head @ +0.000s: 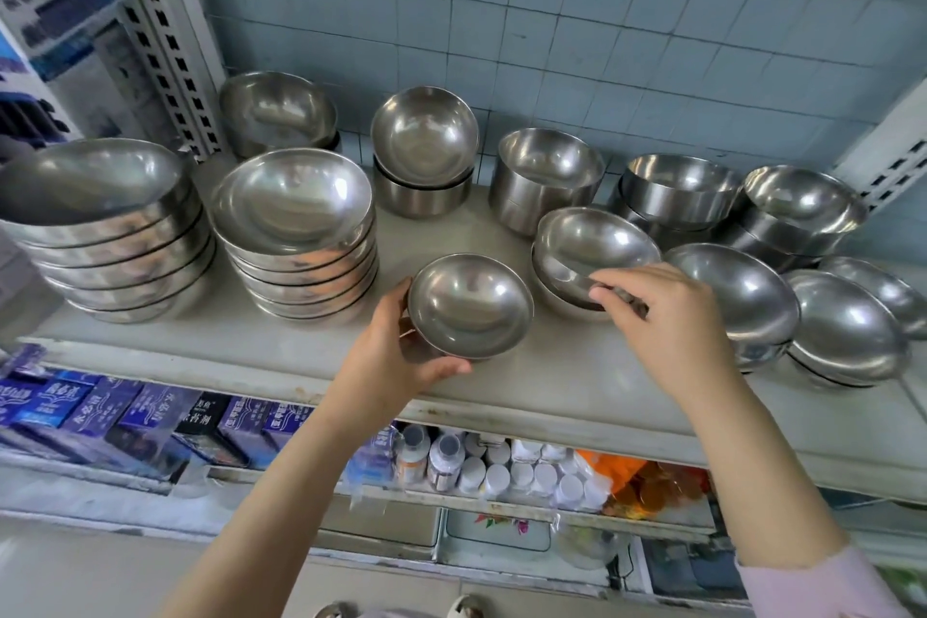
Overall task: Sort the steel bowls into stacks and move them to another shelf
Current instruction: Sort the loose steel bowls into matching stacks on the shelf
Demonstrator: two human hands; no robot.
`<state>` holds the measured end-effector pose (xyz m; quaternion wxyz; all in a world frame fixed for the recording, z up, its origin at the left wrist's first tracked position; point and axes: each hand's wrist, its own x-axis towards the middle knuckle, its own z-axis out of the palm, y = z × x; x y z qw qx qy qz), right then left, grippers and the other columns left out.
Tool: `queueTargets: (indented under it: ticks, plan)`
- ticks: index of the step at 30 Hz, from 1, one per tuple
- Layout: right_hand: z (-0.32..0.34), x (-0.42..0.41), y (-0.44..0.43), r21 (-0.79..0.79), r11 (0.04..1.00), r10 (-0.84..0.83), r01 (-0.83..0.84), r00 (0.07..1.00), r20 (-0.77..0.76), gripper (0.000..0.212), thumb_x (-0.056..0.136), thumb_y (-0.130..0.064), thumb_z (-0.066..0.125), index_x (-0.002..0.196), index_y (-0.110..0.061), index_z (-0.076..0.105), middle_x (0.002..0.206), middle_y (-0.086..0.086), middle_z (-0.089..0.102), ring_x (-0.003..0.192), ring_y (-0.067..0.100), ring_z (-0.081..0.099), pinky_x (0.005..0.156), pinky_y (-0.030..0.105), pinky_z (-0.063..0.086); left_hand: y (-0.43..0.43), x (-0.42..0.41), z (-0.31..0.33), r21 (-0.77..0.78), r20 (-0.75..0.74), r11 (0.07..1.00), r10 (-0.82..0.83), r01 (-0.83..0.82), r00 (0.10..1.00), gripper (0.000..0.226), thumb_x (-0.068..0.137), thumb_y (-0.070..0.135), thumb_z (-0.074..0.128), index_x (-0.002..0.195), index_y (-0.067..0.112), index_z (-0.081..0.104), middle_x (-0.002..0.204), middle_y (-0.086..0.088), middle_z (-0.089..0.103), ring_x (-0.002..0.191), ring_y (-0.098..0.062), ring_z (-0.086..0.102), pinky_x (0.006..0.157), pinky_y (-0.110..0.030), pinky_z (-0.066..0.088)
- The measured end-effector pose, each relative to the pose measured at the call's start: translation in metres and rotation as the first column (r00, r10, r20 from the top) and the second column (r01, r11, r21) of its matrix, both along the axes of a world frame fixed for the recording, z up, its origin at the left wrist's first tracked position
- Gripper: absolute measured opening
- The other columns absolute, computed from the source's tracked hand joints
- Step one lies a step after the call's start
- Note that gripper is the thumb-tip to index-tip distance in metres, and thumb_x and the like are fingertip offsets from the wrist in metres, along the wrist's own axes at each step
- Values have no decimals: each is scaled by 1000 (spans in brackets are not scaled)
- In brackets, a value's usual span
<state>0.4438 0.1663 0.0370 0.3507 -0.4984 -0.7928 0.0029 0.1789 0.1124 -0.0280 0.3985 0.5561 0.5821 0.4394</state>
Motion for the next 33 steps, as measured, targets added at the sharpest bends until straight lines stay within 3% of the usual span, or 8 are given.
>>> queueTargets:
  ticks: [3,7,10,14,20,25,29,33]
  plan:
    - [5,-4,-13,101,993,68,-61,995,-70,14,80,-4,78,94,-8,78,85,-8,70,80,18,64,77,17,46,2,-1,0,10,29,1000,-21,21,999,95,63,19,89,141,29,36,121,20,58,111,9,59,95,-13,46]
    - [7,-18,-24,97,980,182,-171,975,-125,14,83,-8,75,97,-8,78,92,-11,69,87,16,65,81,24,52,4,-2,2,17,30,999,-51,51,998,90,64,22,89,134,39,36,125,20,58,113,5,59,96,-15,46]
    - [2,-33,-28,67,962,271,-266,958,-89,13,86,-15,72,95,-10,79,92,-15,68,89,8,61,83,20,50,5,-2,1,-22,76,1000,-10,11,997,97,54,33,89,136,27,37,125,15,58,113,2,60,102,-25,48]
    - [-9,-49,-29,19,936,353,-352,933,-77,12,83,-15,72,92,-10,79,90,-18,67,88,7,60,81,22,50,4,-2,0,-31,61,999,-6,8,998,98,60,26,90,142,15,36,121,14,59,113,3,59,100,-21,48]
    - [-21,-55,-25,-23,911,410,-412,910,-67,20,86,-25,66,93,-12,80,92,-18,68,88,9,63,81,22,52,3,-2,2,-33,55,999,-14,16,998,100,60,28,87,142,10,34,116,17,55,113,-4,59,99,-17,46]
    - [-30,-56,-23,-38,909,413,-416,909,-65,19,85,-23,67,93,-12,80,91,-17,68,88,7,60,82,19,51,4,-3,1,-39,49,999,-18,20,999,96,62,21,89,140,7,35,115,13,57,103,11,57,92,-10,46]
    - [-35,-56,-20,-48,915,397,-401,915,-68,14,80,-14,74,92,-12,80,89,-16,69,88,8,61,82,18,50,4,-3,2,-50,65,999,-16,20,998,101,56,31,88,139,7,36,121,6,59,108,8,57,96,-15,47]
    - [-33,-53,-18,-145,893,420,-427,904,-78,18,82,-18,73,99,-16,79,93,-11,74,93,6,62,87,19,50,3,-2,3,-55,77,998,-18,22,997,102,53,36,85,139,8,37,121,6,59,110,8,57,97,-16,48]
